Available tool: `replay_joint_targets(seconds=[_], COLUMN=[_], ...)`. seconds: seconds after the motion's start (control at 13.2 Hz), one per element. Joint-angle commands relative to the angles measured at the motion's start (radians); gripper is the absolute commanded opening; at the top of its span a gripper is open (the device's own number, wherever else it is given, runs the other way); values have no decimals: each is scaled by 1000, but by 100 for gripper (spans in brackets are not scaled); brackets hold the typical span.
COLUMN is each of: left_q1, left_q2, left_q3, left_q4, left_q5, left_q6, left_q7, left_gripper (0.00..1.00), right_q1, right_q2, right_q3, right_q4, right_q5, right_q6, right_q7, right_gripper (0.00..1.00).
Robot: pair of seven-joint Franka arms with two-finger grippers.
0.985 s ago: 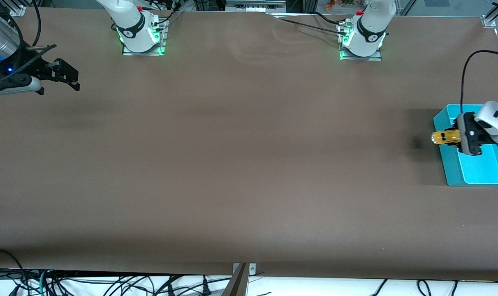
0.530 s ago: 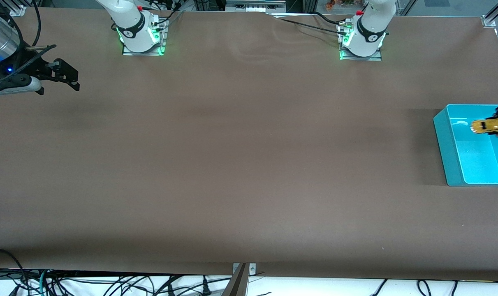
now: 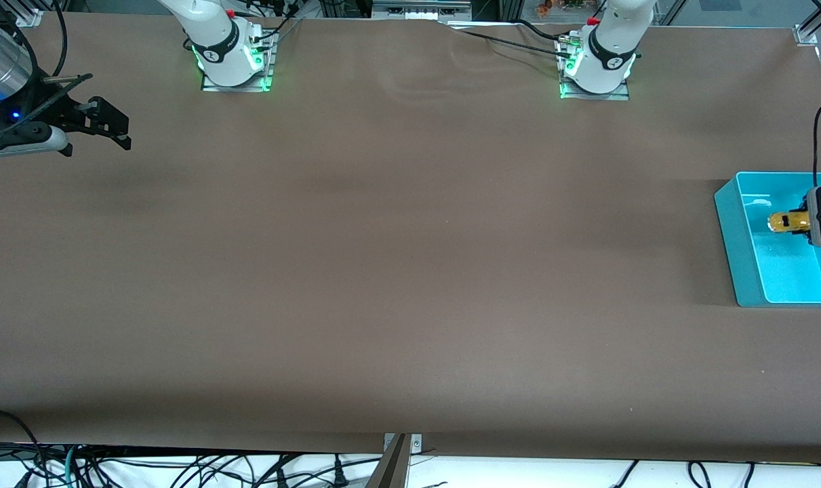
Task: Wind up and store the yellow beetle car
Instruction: 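Open the left gripper to drop the car inside the bin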
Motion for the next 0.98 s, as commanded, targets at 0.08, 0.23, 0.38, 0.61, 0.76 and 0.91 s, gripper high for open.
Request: replay_joint_targets(seconds=[0.08,0.23,0.38,0.61,0.76,0.91], left_q1=[27,41,45,53,53,45], left_q2=[76,91,90,73,35,-51], left_q3=[-13,-15,-18,-24,-26,-24], left_q4=[40,39,31,34,43,45], left_q5=[23,14,8,-17,-34,-84], left_q6=[58,79,79,65,9,-63], left_q7=[61,73,85,125,121,105], left_gripper=[17,18,99,100,100,100], right_q1=[3,3,3,3,3,3], right_q2=[1,1,1,1,1,1], right_q3=[-3,-3,-3,-3,-3,-3], right_q4=[16,16,16,16,16,16], right_q5=[-6,-6,-6,-6,-6,-7], right_q6=[-17,-17,-17,-17,-16,-16], right_q7=[-11,-11,-11,-11,-11,-12], right_gripper=[100,100,100,100,100,100])
